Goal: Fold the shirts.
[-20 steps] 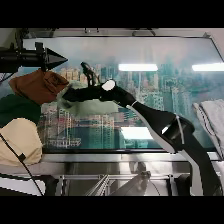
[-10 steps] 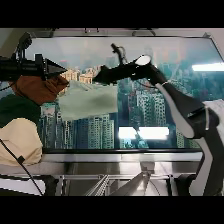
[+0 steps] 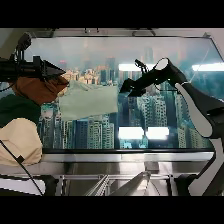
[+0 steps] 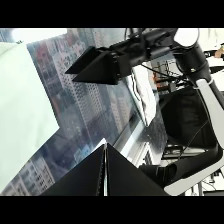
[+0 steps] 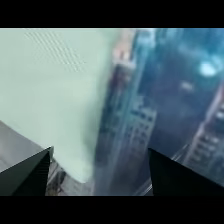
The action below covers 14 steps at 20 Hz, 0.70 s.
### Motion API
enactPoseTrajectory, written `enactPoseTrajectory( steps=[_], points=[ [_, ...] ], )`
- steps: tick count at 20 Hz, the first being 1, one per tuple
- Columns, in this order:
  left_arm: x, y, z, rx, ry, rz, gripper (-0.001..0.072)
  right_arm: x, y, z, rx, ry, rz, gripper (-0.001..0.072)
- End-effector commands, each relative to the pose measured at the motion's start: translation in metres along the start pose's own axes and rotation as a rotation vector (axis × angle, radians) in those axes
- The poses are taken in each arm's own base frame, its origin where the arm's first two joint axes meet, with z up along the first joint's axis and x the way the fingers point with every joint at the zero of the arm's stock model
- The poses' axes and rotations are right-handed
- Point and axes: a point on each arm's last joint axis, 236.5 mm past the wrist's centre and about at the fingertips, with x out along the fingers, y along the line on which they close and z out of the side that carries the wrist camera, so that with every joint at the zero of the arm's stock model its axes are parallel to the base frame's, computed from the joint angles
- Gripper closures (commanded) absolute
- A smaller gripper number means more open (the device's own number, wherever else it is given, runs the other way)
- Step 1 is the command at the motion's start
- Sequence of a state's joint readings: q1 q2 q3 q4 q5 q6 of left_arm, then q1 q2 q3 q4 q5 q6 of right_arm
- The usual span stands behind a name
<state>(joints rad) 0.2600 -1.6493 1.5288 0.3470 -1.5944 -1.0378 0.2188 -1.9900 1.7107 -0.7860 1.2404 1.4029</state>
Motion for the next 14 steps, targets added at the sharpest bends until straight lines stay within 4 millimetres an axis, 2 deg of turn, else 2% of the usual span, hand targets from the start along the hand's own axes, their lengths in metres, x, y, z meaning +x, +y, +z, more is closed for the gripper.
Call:
enactPoseTrajectory(
  steps=[1, 4, 8, 9, 10, 11, 13, 14],
  points=[
    [0.000, -0.001, -0.001, 0.003, 0.003, -0.003, 0.0703, 0.040, -0.004, -0.012, 0.059, 0.058, 0.077, 0.0062],
    [0.000, -0.001, -0.001, 0.003, 0.002, -0.003, 0.0703, 0.069, 0.021, -0.005, 0.041, 0.017, 0.170, 0.0074],
    [0.001, -0.001, -0.001, 0.003, 0.003, -0.003, 0.0703, 0.086, 0.044, 0.004, 0.004, -0.047, 0.211, 0.0079],
    [0.001, -0.001, -0.001, 0.003, 0.003, -0.003, 0.0703, 0.085, 0.055, 0.007, -0.006, -0.060, 0.248, 0.0245],
    [0.001, -0.001, -0.001, 0.003, 0.003, -0.004, 0.0703, 0.083, 0.065, 0.009, -0.023, -0.072, 0.291, 0.0602],
    [0.001, -0.002, -0.001, 0.003, 0.003, -0.004, 0.0703, 0.078, 0.076, 0.010, -0.027, -0.082, 0.337, 0.0690],
    [0.001, -0.003, -0.003, 0.002, 0.013, -0.010, 0.0703, 0.062, 0.093, 0.011, -0.063, -0.089, 0.381, 0.0692],
    [0.001, -0.005, -0.005, 0.002, 0.024, -0.017, 0.0703, 0.043, 0.102, 0.012, -0.095, -0.100, 0.384, 0.0692]
  ],
)
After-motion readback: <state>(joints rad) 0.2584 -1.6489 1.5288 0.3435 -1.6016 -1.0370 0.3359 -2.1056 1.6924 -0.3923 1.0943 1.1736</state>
